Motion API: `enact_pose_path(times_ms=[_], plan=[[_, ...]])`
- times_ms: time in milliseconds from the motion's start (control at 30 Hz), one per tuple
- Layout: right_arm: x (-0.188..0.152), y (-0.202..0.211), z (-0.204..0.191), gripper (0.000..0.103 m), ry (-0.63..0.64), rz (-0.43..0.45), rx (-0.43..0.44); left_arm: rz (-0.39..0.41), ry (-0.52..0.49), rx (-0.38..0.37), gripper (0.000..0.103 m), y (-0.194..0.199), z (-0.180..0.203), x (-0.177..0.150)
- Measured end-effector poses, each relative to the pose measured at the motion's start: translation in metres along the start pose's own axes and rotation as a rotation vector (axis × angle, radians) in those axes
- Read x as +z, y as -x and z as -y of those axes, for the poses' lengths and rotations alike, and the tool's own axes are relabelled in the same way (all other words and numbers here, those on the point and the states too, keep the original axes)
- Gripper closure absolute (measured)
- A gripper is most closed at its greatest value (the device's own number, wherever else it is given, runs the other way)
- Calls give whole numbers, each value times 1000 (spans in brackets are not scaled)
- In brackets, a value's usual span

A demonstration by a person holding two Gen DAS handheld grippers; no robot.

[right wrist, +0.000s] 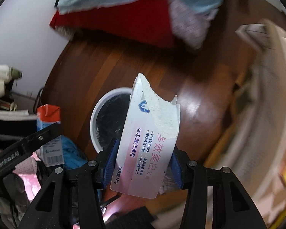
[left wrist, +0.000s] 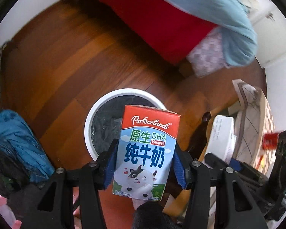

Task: Collect trash
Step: 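Carry both items over the white bin and open both tools to drop them, then move both tools back over the table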

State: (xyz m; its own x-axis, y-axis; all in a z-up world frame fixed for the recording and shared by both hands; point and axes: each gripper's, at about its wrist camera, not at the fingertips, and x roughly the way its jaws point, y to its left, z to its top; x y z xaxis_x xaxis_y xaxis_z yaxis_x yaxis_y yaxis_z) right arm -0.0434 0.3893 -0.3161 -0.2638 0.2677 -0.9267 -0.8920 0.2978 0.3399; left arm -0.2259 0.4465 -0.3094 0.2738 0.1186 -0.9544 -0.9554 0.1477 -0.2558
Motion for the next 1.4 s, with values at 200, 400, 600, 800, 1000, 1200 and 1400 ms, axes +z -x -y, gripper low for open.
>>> enact_pose_path(times_ms=[200,400,600,800,1000,1200,1400], plan=[[27,-60,-36,51,63,-76,-10,-56,86,-62,53,-26,-30,17],[40,-98,-45,45,90,-129,-11,-29,104,-3,9,-18,-45,19],[41,-105,-44,2,78,-140,-48,67,41,201,4,8,-47,3],[32,-92,-49,2,123,-125,-137,118,21,268,3,31,-48,-15],[20,-62,-61,2,155,-107,-171,132,14,291,3,48,-41,-27],[4,-24,-74,2,173,-69,-161,175,-8,298,3,80,-31,-39],[-14,29,-83,2,182,7,-141,235,-49,305,3,125,-15,-59]])
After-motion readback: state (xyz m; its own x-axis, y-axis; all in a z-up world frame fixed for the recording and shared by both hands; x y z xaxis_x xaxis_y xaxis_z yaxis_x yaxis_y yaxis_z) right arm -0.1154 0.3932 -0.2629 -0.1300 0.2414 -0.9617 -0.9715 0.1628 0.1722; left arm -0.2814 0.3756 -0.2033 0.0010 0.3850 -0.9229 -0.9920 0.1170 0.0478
